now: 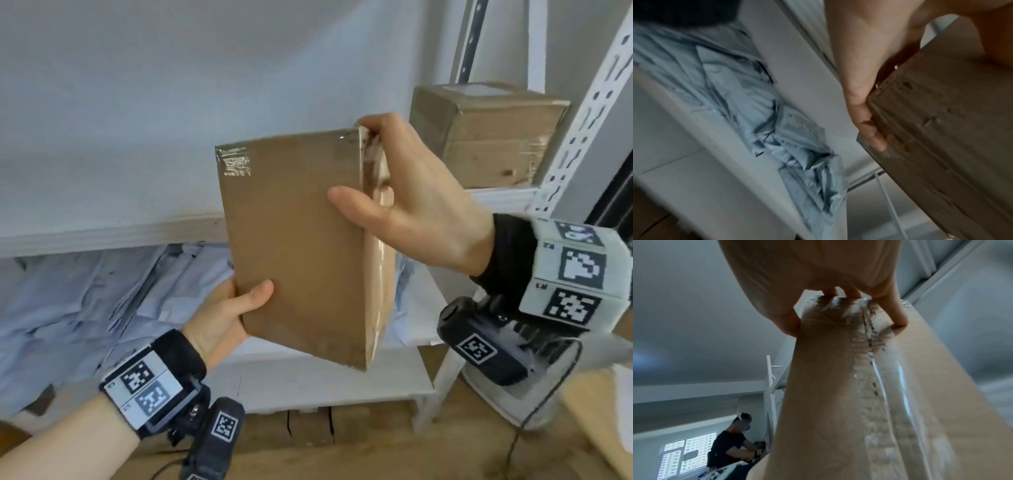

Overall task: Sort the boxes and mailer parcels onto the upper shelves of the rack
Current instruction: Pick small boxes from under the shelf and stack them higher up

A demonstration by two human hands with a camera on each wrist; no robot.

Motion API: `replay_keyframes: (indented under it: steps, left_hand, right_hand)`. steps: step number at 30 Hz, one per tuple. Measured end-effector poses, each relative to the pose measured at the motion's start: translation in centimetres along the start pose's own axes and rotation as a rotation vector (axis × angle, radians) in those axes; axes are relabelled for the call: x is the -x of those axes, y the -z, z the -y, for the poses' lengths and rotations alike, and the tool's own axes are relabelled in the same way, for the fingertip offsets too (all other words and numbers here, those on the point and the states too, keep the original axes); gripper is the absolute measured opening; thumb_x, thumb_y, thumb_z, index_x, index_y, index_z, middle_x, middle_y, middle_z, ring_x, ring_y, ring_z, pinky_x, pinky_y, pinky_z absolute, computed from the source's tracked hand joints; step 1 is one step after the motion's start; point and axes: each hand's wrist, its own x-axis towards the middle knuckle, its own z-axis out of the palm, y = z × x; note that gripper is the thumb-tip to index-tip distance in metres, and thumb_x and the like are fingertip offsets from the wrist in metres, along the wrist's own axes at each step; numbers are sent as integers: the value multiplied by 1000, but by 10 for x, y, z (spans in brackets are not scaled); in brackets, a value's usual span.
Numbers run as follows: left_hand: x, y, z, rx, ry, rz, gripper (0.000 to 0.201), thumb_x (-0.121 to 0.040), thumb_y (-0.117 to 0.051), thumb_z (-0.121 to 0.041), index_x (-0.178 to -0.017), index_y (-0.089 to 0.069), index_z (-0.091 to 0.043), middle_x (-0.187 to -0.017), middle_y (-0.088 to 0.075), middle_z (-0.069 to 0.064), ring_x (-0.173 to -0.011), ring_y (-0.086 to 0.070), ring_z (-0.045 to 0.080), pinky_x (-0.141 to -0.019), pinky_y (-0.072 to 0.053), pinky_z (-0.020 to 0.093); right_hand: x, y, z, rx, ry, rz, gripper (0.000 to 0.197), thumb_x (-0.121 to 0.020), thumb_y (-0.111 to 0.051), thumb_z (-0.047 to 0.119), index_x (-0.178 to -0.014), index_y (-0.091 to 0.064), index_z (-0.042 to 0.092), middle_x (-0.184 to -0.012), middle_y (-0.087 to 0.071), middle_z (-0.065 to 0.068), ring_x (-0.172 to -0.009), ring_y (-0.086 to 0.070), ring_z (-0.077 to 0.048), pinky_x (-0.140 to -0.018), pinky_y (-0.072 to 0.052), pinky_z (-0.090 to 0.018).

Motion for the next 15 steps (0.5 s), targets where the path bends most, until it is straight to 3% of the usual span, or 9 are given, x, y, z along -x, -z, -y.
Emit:
replay_keyframes:
  steps: [4, 10, 12, 15]
  left_hand:
    - [9, 0, 57, -78, 86, 7, 88, -51, -92, -44, -125, -58, -13, -121, -67, 11, -111, -64, 28, -81, -57, 38]
    - [11, -4, 141, -186, 267, 59, 86, -50, -91, -49, -123, -58, -17, -117, -69, 7, -108, -66, 26, -84, -56, 39]
    - [9, -10, 171, -230, 317, 68, 82, -50, -89, -52, -120, -59, -20, -115, -70, 3, -107, -67, 21, -87, -53, 37]
    - [2, -20, 217, -313, 385, 92, 60, -60, -84, -50, -112, -61, -29, -109, -72, -10, -102, -67, 8, -84, -53, 23]
  right_hand:
    - [59, -23, -32, -41, -95, 36, 58, -88, -65, 31, -134, -39, 6, -123, -48, -7, -116, -45, -19, -95, -41, -28]
    - [146, -52, -94, -123, -274, 76, 61, -89, -60, 37, -136, -35, 8, -137, -44, -4, -130, -42, -15, -106, -41, -40]
    - [173, -63, -117, -141, -355, 93, 61, -90, -59, 42, -138, -34, 12, -145, -37, 0, -137, -35, -12, -109, -38, -44]
    - [215, -81, -152, -116, -513, 131, 68, -88, -54, 50, -143, -30, 18, -156, -17, 6, -147, -12, -7, -115, -31, -47]
